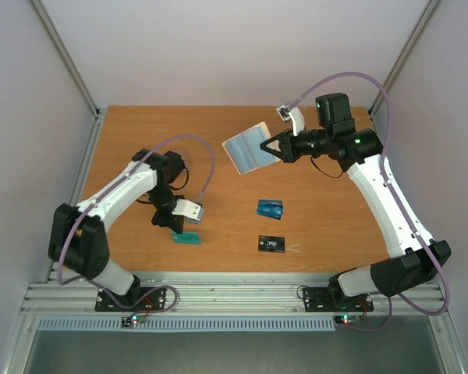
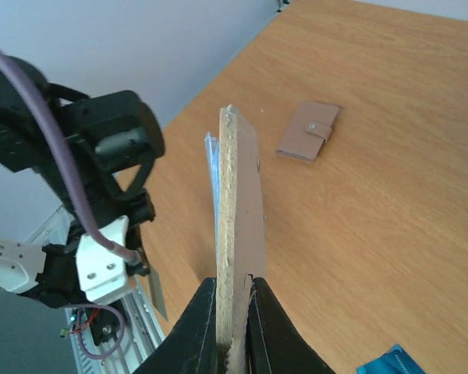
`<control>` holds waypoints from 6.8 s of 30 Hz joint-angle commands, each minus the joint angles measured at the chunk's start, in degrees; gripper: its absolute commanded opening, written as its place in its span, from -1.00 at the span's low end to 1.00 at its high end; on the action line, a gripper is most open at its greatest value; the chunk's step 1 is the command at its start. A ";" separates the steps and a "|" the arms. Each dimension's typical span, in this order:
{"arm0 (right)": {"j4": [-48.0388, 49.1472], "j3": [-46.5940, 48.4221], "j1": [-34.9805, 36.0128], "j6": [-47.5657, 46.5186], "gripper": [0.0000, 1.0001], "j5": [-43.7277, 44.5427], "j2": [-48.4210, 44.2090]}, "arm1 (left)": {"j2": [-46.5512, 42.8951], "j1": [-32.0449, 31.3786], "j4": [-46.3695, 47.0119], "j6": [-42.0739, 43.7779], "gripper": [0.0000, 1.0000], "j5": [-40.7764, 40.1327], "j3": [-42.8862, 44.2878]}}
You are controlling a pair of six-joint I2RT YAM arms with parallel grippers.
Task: Take the credit cards out of the card holder
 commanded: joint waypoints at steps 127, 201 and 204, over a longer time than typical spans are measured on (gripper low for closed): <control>4.57 6.45 34.05 -7.47 -0.92 25.81 0.65 | -38.67 6.30 86.56 -102.03 -0.67 22.93 -21.26; 0.28 6.93 17.25 -1.52 -0.14 1.14 1.77 | -41.15 6.32 94.70 -101.41 -0.99 36.35 -22.87; 0.55 7.11 18.28 -1.50 -0.08 1.43 2.40 | -40.98 6.33 94.75 -101.41 -1.00 36.32 -22.73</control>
